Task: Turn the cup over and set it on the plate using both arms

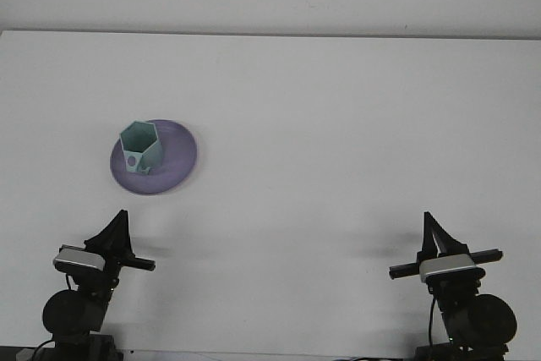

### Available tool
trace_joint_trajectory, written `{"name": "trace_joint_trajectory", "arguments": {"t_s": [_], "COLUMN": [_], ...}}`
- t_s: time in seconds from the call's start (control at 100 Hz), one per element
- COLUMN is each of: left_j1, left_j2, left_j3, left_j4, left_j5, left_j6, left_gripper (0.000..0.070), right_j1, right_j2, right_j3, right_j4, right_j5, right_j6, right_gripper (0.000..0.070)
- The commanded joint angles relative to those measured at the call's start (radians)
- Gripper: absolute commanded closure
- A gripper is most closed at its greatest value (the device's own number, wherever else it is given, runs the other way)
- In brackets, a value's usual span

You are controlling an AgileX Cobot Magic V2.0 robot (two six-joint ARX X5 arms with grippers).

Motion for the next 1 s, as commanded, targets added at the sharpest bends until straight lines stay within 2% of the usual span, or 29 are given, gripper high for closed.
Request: {"name": "trace_joint_trajectory", "arguments": {"t_s": [0.0, 0.19, 0.36, 0.53, 0.63, 0.99], "left_j1": [0.0, 0.0, 0.0, 0.0, 0.0, 0.0], "left_j2": [0.0, 0.0, 0.0, 0.001, 0.0, 0.0], "left_j3": [-0.019, -0.019, -0.019, -0.019, -0.019, -0.019], "left_j4": [0.011, 0.01, 0.008, 0.004, 0.005, 0.005], "left_j5": [-0.006, -0.006, -0.006, -0.006, -0.006, -0.006], "left_j6": [0.016, 0.016, 0.016, 0.016, 0.016, 0.016], "left_gripper": [0.0684, 0.0684, 0.0685, 0.0684, 0.0685, 0.0685], "right_j1": [-0.048, -0.092, -0.093, -0.092, -0.092, -0.092], "right_j2": [-0.018, -0.072, -0.13, -0.13, -0.13, -0.13], "right_j3": [-0.046, -0.189, -0.301, -0.301, -0.301, -0.301], "right_j4": [0.039, 0.106, 0.174, 0.157, 0.155, 0.157], "right_j5": [-0.048, -0.063, -0.062, -0.065, -0.066, -0.065], "right_j6": [-0.031, -0.063, -0.057, -0.073, -0.048, -0.049], "right_gripper": [0.07, 0.07, 0.07, 0.07, 0.07, 0.07]}}
